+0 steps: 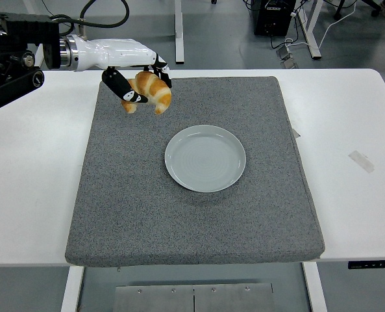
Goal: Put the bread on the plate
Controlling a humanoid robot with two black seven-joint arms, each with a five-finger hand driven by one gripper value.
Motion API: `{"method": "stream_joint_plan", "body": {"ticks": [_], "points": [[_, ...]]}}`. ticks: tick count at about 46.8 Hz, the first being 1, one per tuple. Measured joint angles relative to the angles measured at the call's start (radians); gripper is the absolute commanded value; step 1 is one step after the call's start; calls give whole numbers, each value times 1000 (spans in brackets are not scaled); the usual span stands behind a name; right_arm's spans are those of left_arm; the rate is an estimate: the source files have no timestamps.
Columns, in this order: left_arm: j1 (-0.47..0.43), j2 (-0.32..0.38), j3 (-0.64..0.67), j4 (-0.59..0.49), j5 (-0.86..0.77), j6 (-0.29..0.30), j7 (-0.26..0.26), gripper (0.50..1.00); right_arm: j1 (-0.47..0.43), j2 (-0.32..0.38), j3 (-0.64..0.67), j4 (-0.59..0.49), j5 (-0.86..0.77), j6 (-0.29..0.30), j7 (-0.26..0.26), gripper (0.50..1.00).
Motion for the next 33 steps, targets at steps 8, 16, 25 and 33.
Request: {"method": "stream_joint_plan", "body": {"ticks": [8, 16, 25, 33], "points": [[0, -55, 0, 13, 2, 4, 0, 587, 0, 0, 0, 0, 0, 0, 0, 1000], [3, -112, -2, 36, 5, 13, 0, 587, 0, 0, 0, 0, 0, 0, 0, 1000], [17, -185, 1, 73, 5, 36, 0, 589, 0, 0, 0, 0, 0, 1, 0, 1000], [32, -237, 3, 93, 5, 47, 0, 590, 0, 0, 0, 0, 0, 0, 0, 1000]]}}
